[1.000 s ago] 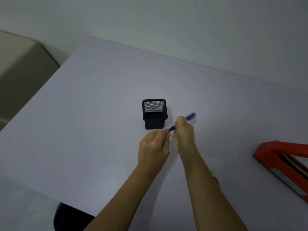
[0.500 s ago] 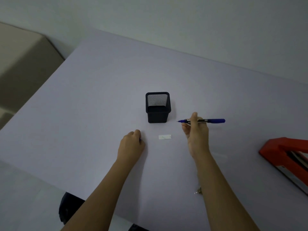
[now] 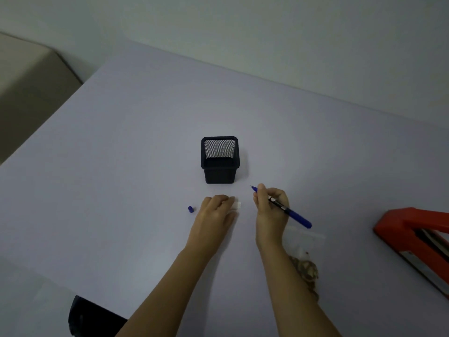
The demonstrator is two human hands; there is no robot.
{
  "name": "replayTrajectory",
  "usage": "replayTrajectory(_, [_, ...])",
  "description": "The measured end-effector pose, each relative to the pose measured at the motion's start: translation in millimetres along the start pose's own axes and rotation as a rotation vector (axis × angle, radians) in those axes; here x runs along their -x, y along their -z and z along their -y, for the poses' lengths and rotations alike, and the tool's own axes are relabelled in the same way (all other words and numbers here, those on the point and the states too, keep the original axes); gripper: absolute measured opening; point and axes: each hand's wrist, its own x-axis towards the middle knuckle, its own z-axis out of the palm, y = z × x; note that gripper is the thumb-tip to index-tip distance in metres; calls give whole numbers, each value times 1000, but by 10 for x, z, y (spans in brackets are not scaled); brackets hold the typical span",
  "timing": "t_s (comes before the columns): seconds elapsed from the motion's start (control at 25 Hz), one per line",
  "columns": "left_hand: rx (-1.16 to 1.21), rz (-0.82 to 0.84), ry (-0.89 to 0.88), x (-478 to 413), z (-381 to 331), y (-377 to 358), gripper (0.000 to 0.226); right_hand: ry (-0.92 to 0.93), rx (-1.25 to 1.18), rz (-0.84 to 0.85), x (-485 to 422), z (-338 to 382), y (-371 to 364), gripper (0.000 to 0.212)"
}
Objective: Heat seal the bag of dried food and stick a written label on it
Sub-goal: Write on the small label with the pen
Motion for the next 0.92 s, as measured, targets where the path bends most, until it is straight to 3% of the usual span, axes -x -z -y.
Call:
replayTrajectory(0.24, [-82,13,-30,-105,82,-199,33,126,133,33,-34,-243,-22,12])
replayTrajectory(0.4, [-195,6,-242,-96,129,-199,10,142,158,62,-53,-263,7,12])
replayTrajectory(0.56, [-304,72,-376,-86,139,-171,33,153,148,79,-53,-251,28,15])
replayTrajectory(0.92, [-352,40,-389,-107,166,-173,27,157,145,52,-69,-279,31,14])
